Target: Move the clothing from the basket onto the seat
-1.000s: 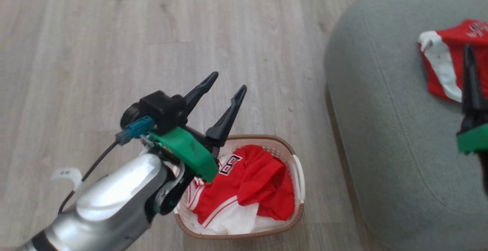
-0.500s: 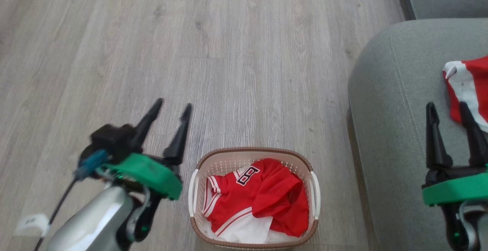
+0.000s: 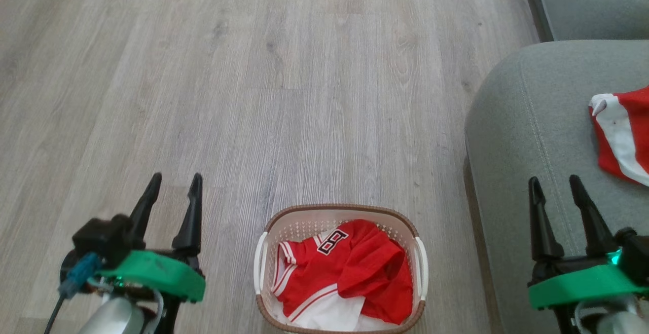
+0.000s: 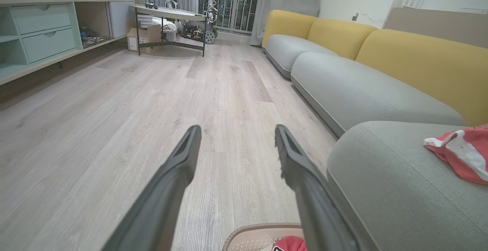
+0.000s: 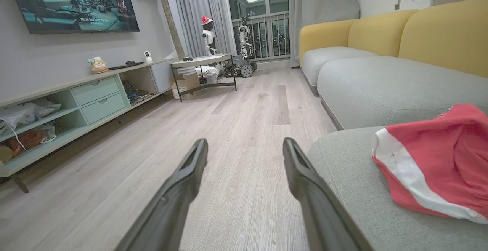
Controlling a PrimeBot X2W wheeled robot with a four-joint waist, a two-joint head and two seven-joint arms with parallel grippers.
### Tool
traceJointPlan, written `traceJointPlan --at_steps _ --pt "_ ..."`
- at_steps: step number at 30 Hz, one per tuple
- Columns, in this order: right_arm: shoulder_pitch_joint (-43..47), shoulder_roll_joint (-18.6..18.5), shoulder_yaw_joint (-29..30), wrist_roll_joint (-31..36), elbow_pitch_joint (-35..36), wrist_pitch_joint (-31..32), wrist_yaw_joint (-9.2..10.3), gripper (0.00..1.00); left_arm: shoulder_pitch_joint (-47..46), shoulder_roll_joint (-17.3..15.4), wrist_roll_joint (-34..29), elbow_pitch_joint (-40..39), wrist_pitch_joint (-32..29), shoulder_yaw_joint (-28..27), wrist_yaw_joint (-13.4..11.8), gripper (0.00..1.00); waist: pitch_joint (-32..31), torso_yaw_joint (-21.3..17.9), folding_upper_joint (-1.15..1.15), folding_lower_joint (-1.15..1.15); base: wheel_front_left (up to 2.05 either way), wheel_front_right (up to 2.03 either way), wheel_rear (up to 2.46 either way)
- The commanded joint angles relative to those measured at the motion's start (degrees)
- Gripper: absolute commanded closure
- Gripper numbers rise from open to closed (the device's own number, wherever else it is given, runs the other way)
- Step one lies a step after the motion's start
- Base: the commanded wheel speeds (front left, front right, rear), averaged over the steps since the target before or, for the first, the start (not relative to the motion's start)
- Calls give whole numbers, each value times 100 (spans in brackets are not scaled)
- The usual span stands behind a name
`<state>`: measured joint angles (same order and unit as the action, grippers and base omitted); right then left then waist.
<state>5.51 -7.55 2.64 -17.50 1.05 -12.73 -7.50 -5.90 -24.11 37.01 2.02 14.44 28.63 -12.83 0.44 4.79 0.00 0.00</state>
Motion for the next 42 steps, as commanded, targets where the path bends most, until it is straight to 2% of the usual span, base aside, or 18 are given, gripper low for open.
traceJointPlan --at_steps 1,19,42 --pt "-77 -14 -125 62 141 -118 1 0 -97 -35 -143 -181 55 -410 78 0 -11 -4 0 0 0 0 0" --pt "-134 22 -208 117 68 -182 1 0 235 429 -723 2 55 -948 526 0 16 -40 0 0 0 0 0" --pt "-300 44 -278 83 -13 -200 1 0 181 602 -907 200 56 -1092 705 0 147 -159 0 0 0 0 0"
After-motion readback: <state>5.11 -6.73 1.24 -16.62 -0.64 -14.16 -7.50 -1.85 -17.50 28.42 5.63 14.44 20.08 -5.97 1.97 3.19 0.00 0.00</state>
